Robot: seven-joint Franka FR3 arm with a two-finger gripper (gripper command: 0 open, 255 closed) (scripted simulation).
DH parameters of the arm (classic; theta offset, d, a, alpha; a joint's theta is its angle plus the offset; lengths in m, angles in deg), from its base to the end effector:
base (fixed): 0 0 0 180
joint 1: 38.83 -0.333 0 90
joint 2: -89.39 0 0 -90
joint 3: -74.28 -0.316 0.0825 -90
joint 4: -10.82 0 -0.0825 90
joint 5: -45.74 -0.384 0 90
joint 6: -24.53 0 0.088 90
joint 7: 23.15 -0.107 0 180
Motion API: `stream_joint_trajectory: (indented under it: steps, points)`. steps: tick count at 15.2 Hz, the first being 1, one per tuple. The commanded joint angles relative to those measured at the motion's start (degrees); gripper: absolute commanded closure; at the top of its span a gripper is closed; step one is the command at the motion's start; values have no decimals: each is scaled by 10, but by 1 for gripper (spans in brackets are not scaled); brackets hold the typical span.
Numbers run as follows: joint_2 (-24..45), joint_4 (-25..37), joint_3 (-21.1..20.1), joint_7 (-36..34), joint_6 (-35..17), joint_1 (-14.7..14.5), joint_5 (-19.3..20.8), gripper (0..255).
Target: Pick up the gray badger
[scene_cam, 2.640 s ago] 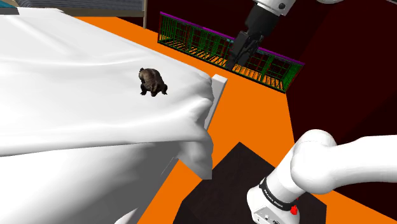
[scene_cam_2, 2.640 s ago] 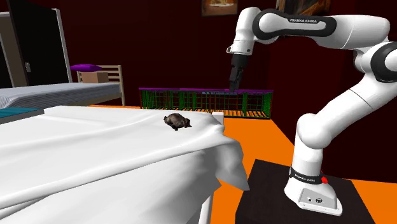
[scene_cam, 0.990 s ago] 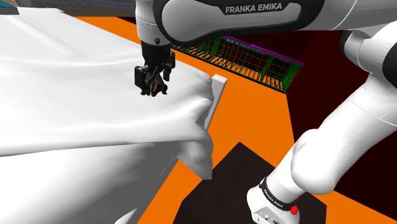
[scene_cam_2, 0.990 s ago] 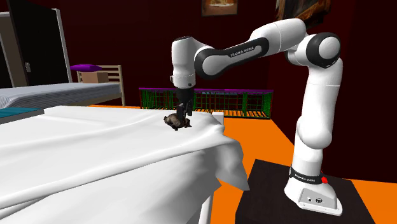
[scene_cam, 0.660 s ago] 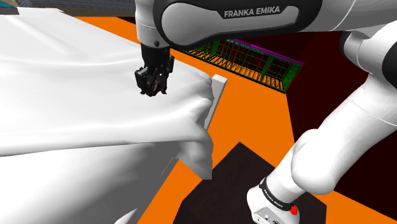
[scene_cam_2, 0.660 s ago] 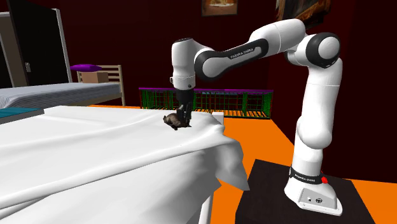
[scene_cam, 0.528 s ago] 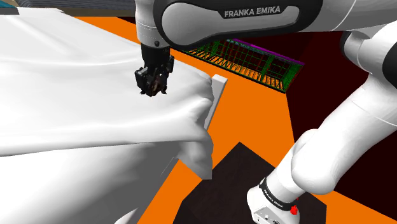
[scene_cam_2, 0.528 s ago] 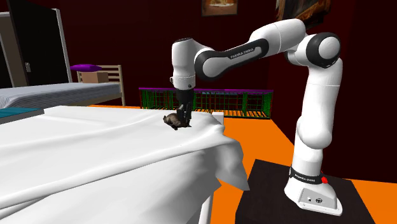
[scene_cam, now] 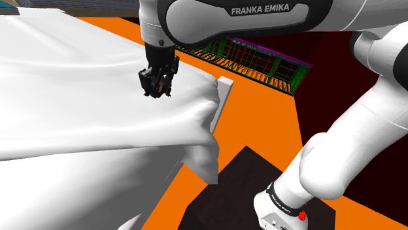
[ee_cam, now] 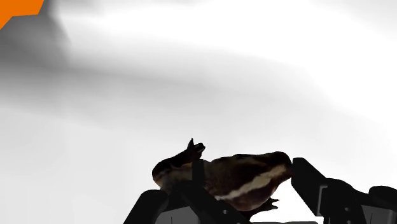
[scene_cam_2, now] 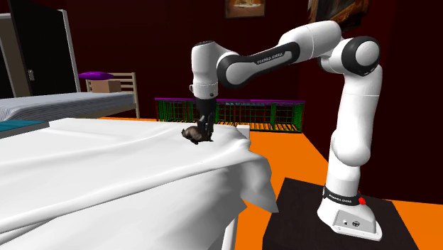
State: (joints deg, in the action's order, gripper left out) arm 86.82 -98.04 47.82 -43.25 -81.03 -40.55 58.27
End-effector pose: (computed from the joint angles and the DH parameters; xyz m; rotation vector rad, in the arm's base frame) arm 0.4896 0.2466 0.5153 2.9073 0.2935 0.1140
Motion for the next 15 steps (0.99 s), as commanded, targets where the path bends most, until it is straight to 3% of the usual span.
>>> stream_joint_trajectory:
  steps: [1,15]
  points:
    - [-1,12,0,3,14,0,-2,255]
    - [2,108,-2,20,106,-1,-4,255]
